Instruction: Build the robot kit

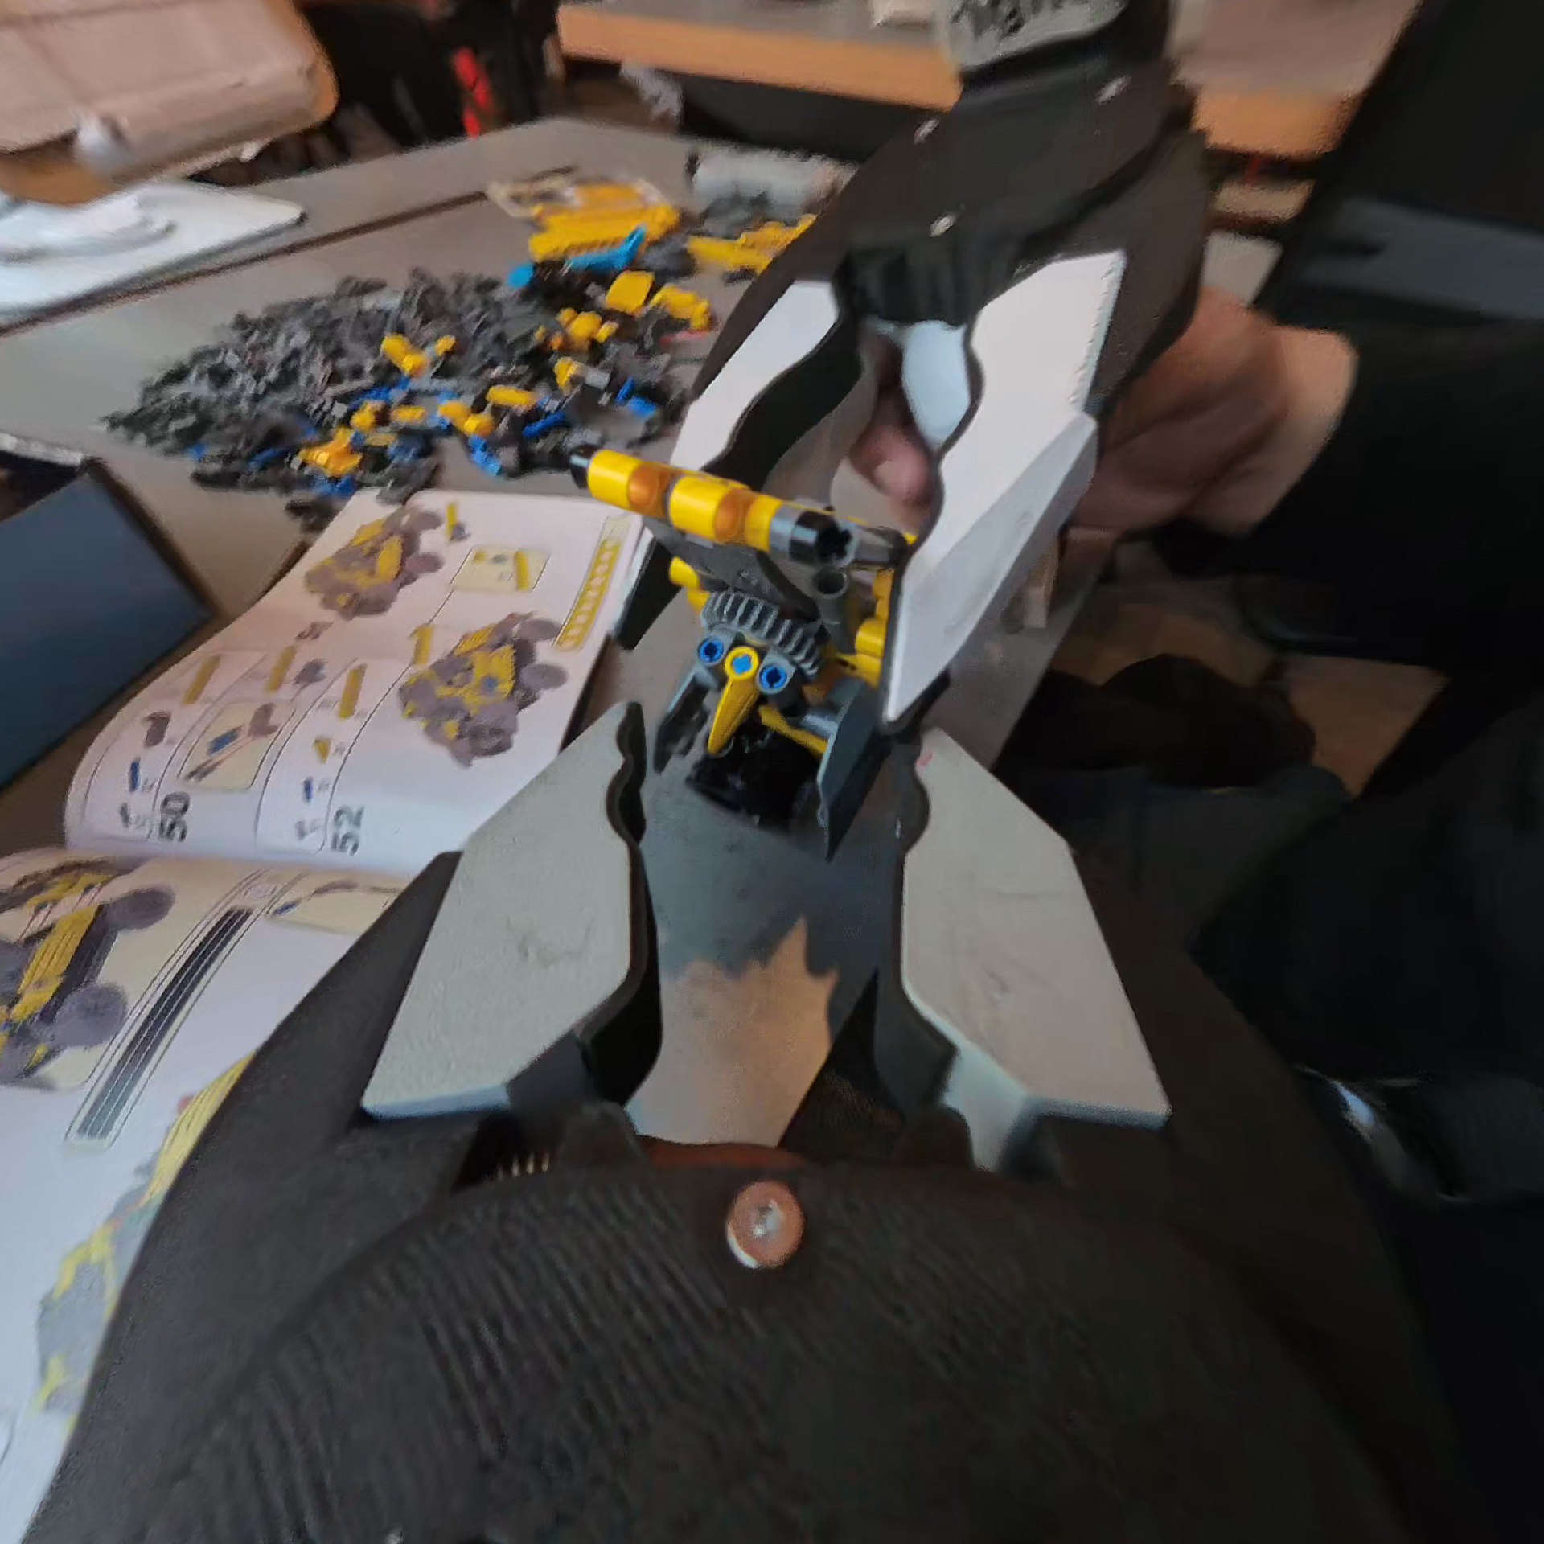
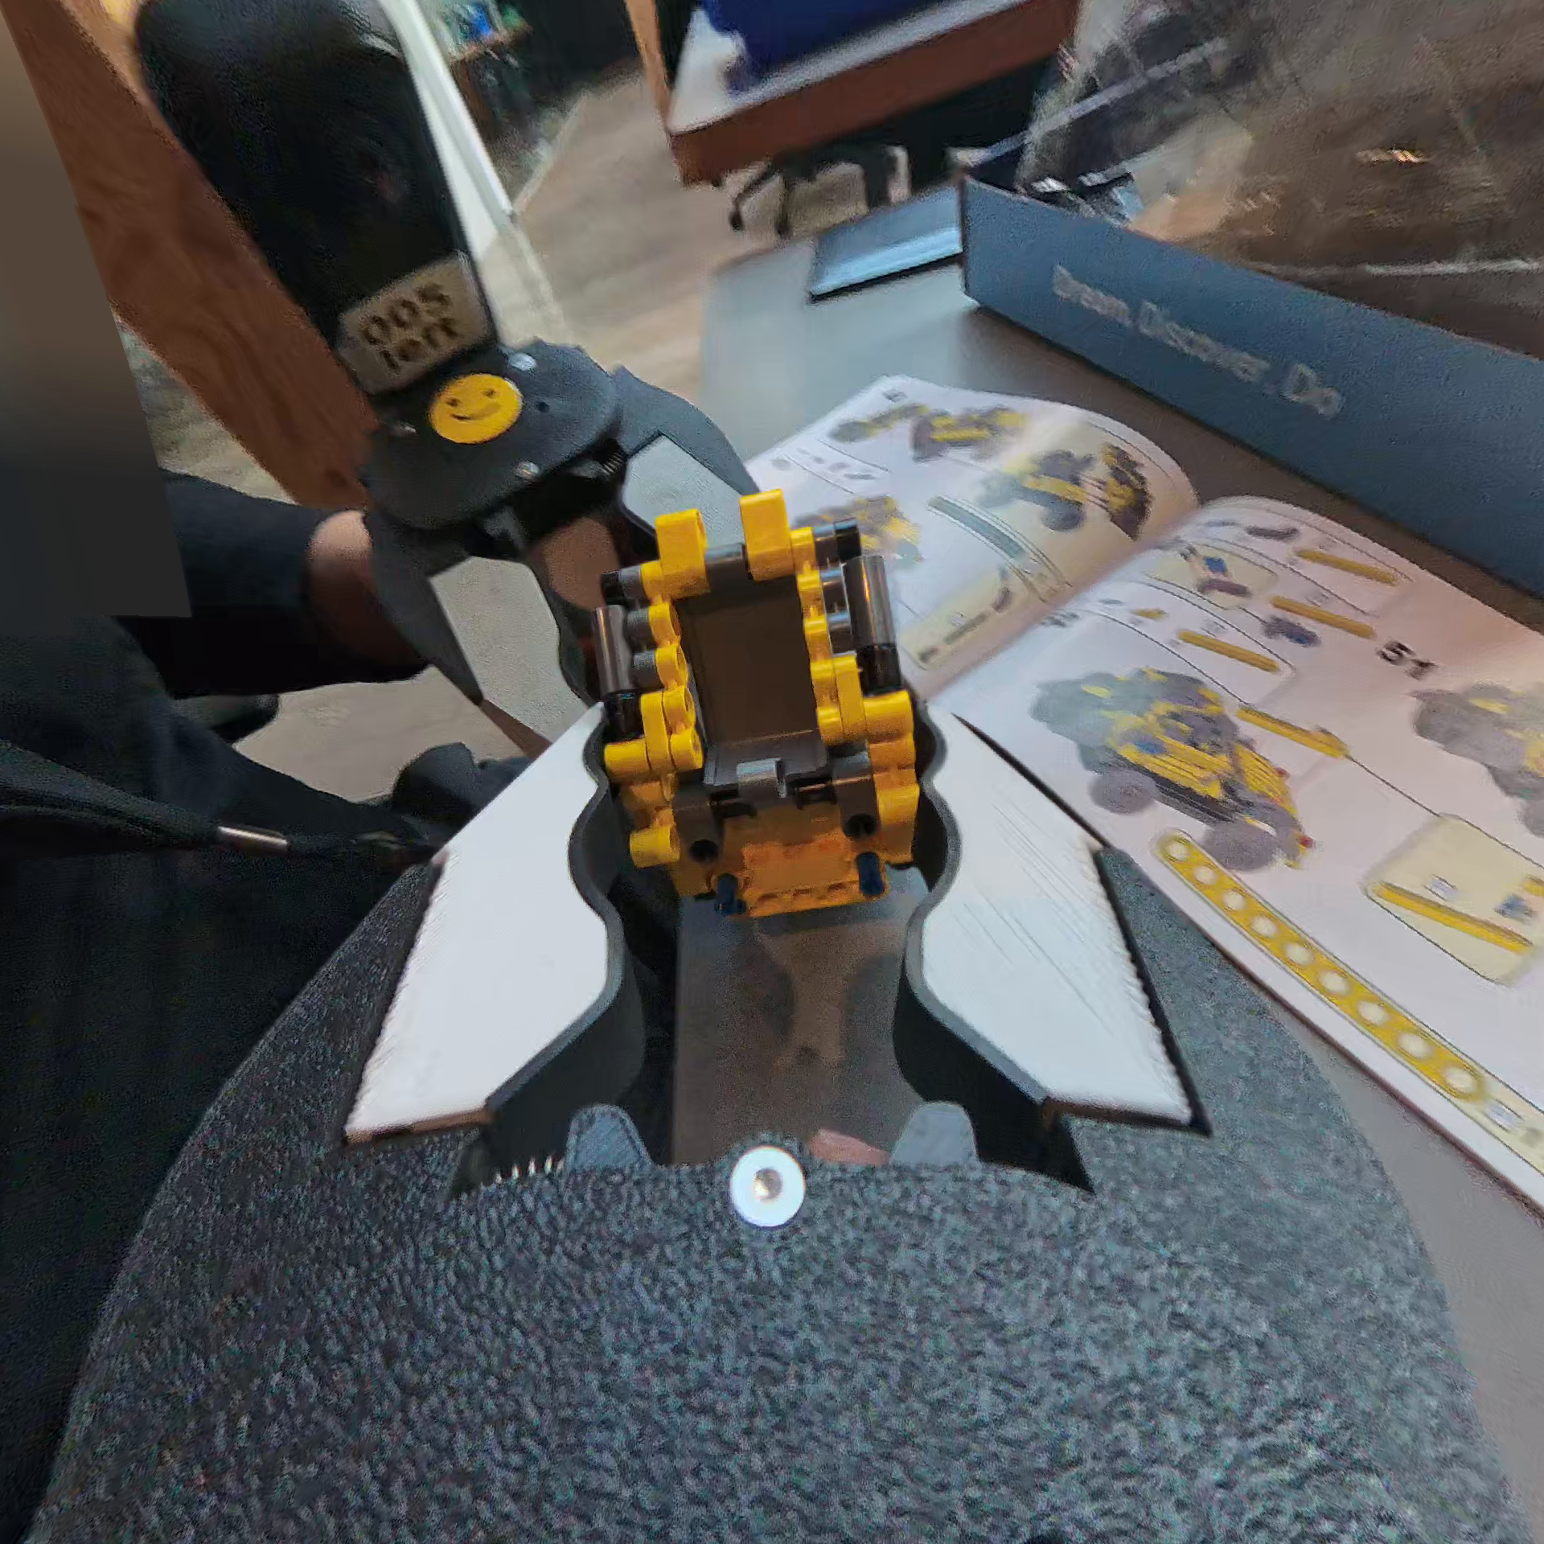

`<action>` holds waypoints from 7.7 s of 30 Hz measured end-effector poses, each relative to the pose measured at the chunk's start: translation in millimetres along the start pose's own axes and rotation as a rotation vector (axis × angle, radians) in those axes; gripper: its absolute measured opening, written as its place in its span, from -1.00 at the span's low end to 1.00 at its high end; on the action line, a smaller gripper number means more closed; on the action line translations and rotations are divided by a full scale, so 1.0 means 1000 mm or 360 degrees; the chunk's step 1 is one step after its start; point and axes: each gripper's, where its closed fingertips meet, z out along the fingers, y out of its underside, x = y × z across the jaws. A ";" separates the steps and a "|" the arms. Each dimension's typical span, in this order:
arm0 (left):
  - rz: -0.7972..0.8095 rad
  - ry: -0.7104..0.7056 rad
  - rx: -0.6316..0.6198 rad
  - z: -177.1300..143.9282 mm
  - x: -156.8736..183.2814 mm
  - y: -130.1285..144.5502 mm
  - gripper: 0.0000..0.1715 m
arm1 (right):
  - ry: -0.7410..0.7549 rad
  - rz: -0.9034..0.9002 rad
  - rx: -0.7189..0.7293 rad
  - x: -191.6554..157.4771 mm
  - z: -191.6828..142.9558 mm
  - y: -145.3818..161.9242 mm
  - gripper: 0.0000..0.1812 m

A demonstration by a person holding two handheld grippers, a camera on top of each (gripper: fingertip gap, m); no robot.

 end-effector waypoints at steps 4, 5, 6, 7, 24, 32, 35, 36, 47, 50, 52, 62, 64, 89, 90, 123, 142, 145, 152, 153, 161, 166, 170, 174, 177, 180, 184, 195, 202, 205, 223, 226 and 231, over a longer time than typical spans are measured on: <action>-0.0132 -0.0115 -0.0117 -0.008 -0.017 0.010 -0.27 | 0.0231 0.0124 -0.0217 0.039 0.004 0.022 -0.27; -0.0137 -0.0180 -0.0128 -0.015 -0.023 0.012 -0.26 | 0.0260 0.0099 -0.0249 0.041 0.004 0.024 -0.27; -0.0137 -0.0246 -0.0148 -0.023 -0.029 0.015 -0.26 | 0.0295 0.0061 -0.0301 0.044 0.004 0.029 -0.27; -0.0144 -0.0313 -0.0171 -0.032 -0.036 0.019 -0.24 | 0.0341 0.0030 -0.0393 0.048 0.004 0.037 -0.28; -0.0372 -0.0620 -0.0158 -0.106 -0.037 0.062 -0.32 | 0.0549 -0.0031 -0.0377 0.034 -0.019 0.048 -0.25; -0.0421 -0.0561 -0.0126 -0.099 -0.020 0.078 -0.35 | 0.0580 -0.0021 -0.0398 0.034 -0.024 0.055 -0.33; -0.0386 -0.0545 -0.0103 -0.098 -0.017 0.076 -0.34 | 0.0594 -0.0033 -0.0350 0.031 -0.028 0.052 -0.30; -0.0385 -0.0550 -0.0085 -0.098 -0.018 0.075 -0.34 | 0.0598 -0.0025 -0.0346 0.031 -0.029 0.053 -0.30; -0.0382 -0.0647 0.0005 -0.115 -0.042 0.062 -0.35 | 0.0660 -0.0039 -0.0448 0.041 -0.031 0.061 -0.30; -0.0304 -0.0774 -0.0088 -0.139 -0.076 0.056 -0.38 | 0.0737 -0.0006 -0.0440 0.046 -0.040 0.064 -0.30; -0.0338 -0.0725 -0.0293 -0.142 -0.094 0.068 -0.33 | 0.0772 0.0008 -0.0441 0.047 -0.046 0.066 -0.29; -0.0366 -0.0600 -0.0541 -0.153 -0.121 0.099 -1.00 | 0.0922 0.0061 -0.0435 0.047 -0.077 0.072 -0.34; -0.0402 -0.0637 -0.0515 -0.161 -0.130 0.101 -1.00 | 0.0898 0.0052 -0.0446 0.045 -0.076 0.073 -0.34; -0.0557 -0.0860 -0.0311 -0.167 -0.126 0.100 -0.73 | 0.0498 -0.0156 -0.0122 -0.022 0.003 -0.017 -0.30; -0.0563 -0.0865 -0.0290 -0.167 -0.125 0.100 -0.75 | 0.0430 -0.0181 -0.0137 -0.026 0.020 -0.022 -0.29; -0.0597 -0.0811 -0.0036 -0.177 -0.096 0.088 -0.50 | 0.0127 -0.0286 -0.0409 -0.031 0.118 -0.006 -0.81; -0.0434 -0.0401 0.0057 -0.095 -0.037 0.076 -0.73 | 0.0110 -0.0477 -0.0075 -0.050 0.051 0.007 -0.76; -0.0441 -0.0344 0.0137 -0.093 -0.035 0.074 -0.71 | 0.0108 -0.0476 -0.0052 -0.050 0.052 0.005 -0.76; -0.0336 -0.0220 0.0386 -0.095 -0.029 0.069 -0.68 | -0.0011 -0.0431 0.0200 -0.060 0.044 -0.017 -0.79; -0.0251 -0.0322 0.0441 -0.100 -0.035 0.064 -0.71 | -0.0033 -0.0399 0.0246 -0.059 0.041 -0.021 -0.79; -0.0153 -0.0421 0.0515 -0.102 -0.044 0.049 -0.76 | -0.0177 -0.0121 0.0611 -0.047 0.015 -0.049 -0.83; -0.0180 -0.0301 0.0480 -0.090 -0.037 0.056 -0.94 | -0.0152 -0.0224 0.0569 -0.053 0.021 -0.046 -0.88; -0.0206 -0.0274 0.0490 -0.090 -0.037 0.057 -0.96 | -0.0175 -0.0156 0.0583 -0.049 0.020 -0.048 -0.87; -0.0304 -0.0220 0.0491 -0.091 -0.035 0.047 -0.69 | -0.0187 -0.0139 0.0601 -0.048 0.018 -0.049 -0.87; -0.0366 -0.0334 0.0499 -0.104 -0.047 0.025 -0.34 | -0.0177 -0.0212 0.0580 -0.054 0.020 -0.047 -0.88; -0.0594 -0.0835 0.0213 -0.134 -0.106 0.042 -0.09 | -0.0174 -0.0250 0.0564 -0.058 0.020 -0.045 -0.89; -0.0751 -0.1207 -0.0258 -0.171 -0.145 0.084 0.18 | -0.0171 -0.0234 0.0573 -0.058 0.019 -0.045 -0.89; -0.0596 -0.0950 -0.0636 -0.125 -0.124 0.091 0.21 | -0.0145 -0.0245 0.0493 -0.059 0.026 -0.041 -0.90; -0.0622 -0.0747 -0.0441 -0.119 -0.111 0.082 0.01 | 0.0472 -0.0283 -0.0137 0.006 0.072 -0.029 -0.46; -0.0722 -0.0603 -0.0309 -0.120 -0.102 0.076 -0.26 | 0.0531 -0.0409 -0.0250 0.020 0.095 -0.036 -0.45; -0.0533 -0.0431 -0.0256 -0.124 -0.066 0.074 -0.48 | 0.0557 -0.0781 -0.0574 0.033 0.117 -0.017 -0.44; -0.0419 -0.0531 -0.0288 -0.136 -0.071 0.067 -0.38 | 0.0615 -0.0819 -0.0586 0.036 0.119 -0.016 -0.49; -0.0473 -0.0639 -0.0381 -0.154 -0.092 0.080 -0.27 | 0.0671 -0.0842 -0.0582 0.042 0.121 -0.020 -0.51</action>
